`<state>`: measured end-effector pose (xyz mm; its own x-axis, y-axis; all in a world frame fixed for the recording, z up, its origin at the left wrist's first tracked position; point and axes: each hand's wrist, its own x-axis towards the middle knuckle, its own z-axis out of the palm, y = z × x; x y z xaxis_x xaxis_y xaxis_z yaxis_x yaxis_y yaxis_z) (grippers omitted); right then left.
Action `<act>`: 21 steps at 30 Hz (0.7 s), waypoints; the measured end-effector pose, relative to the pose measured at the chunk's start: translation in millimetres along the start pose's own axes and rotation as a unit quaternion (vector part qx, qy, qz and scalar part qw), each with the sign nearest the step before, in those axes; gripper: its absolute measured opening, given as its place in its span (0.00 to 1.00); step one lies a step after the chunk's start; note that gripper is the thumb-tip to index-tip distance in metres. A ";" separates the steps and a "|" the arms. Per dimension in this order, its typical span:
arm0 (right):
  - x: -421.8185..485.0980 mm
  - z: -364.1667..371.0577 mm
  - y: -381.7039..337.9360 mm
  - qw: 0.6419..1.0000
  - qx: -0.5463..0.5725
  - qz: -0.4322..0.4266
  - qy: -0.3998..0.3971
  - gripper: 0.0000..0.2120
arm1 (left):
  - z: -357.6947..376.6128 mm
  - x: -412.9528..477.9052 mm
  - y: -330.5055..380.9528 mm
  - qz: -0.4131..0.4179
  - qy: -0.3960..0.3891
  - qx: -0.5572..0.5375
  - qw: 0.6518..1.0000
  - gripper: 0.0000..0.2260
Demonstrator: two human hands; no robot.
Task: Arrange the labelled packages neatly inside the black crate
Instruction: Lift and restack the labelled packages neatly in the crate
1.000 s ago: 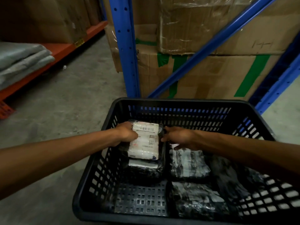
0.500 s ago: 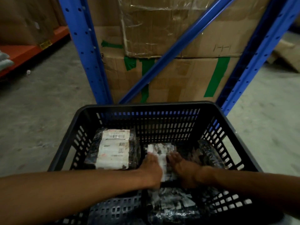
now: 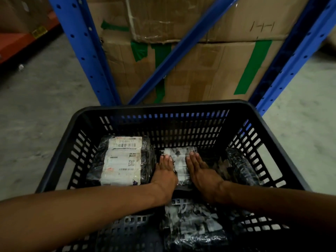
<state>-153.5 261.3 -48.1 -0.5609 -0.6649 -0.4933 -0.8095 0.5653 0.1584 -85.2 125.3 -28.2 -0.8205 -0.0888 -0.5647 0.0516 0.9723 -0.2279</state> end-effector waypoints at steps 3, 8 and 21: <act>-9.1 -46.4 24.4 0.985 0.169 -0.029 0.000 0.35 | -39.4 -15.2 -22.8 0.036 0.035 -0.128 0.991 0.27; -61.4 -140.0 90.7 0.873 0.485 -0.011 0.047 0.33 | -123.5 -63.0 -100.9 0.044 0.074 -0.415 0.906 0.21; -45.4 -90.6 30.4 0.611 0.764 0.204 0.011 0.23 | -82.2 -65.5 -50.8 -0.121 -0.057 -0.697 0.704 0.29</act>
<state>-168.4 264.5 56.6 -0.6778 -0.3126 -0.6655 0.4977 0.4711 -0.7282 -80.8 99.5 85.5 -0.6543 -0.2270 -0.7214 -0.7562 0.1852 0.6276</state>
